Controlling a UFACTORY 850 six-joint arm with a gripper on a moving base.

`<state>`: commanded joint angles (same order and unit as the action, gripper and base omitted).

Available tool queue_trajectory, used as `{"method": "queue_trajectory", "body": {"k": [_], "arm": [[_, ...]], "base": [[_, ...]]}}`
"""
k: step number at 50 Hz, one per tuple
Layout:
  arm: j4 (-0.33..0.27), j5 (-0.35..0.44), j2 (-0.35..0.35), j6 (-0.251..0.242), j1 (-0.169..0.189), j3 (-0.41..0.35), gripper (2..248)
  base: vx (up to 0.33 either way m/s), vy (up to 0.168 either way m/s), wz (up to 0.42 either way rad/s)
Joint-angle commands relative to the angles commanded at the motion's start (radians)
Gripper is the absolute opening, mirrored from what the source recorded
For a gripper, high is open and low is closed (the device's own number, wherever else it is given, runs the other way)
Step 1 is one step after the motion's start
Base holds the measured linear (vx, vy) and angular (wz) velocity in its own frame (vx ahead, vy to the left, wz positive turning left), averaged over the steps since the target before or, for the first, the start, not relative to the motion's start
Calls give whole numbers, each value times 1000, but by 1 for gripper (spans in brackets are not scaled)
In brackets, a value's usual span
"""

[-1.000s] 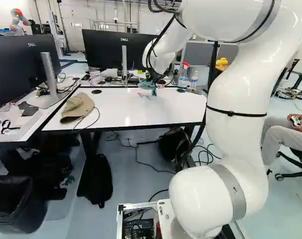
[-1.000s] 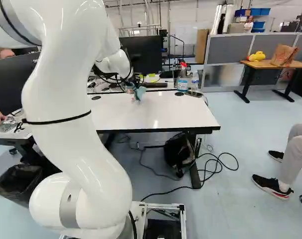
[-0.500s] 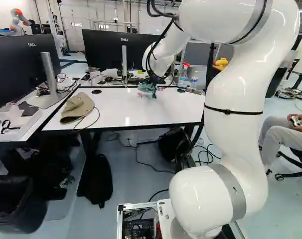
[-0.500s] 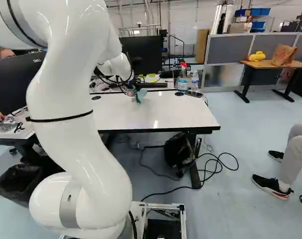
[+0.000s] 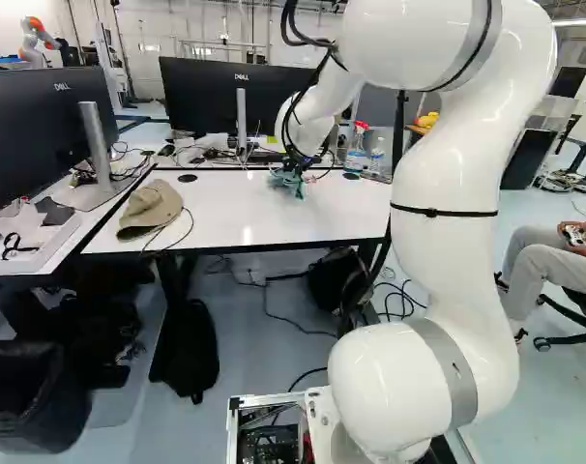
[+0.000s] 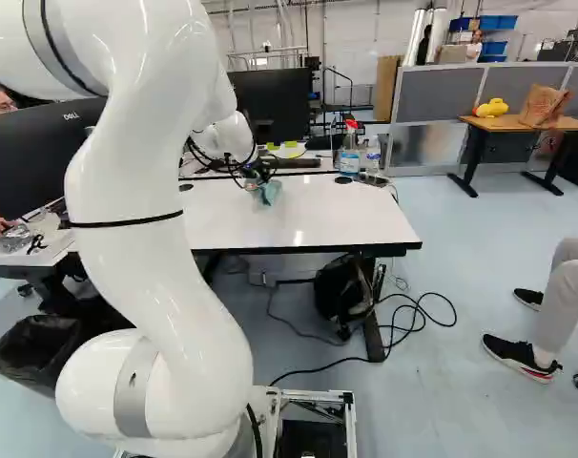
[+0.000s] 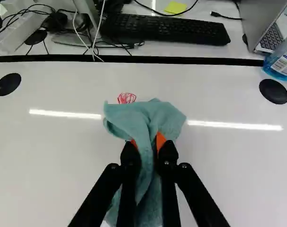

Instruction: Clean the table with the green towel

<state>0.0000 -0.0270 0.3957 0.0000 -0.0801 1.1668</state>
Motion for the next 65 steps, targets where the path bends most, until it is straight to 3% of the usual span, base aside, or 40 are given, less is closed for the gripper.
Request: {"method": "queue_trajectory", "body": {"k": [32, 65], "arm": [[0, 0, 78, 0, 0, 16, 55], [0, -53, 78, 0, 0, 16, 55]], "base": [[0, 0, 0], [0, 0, 0]]}}
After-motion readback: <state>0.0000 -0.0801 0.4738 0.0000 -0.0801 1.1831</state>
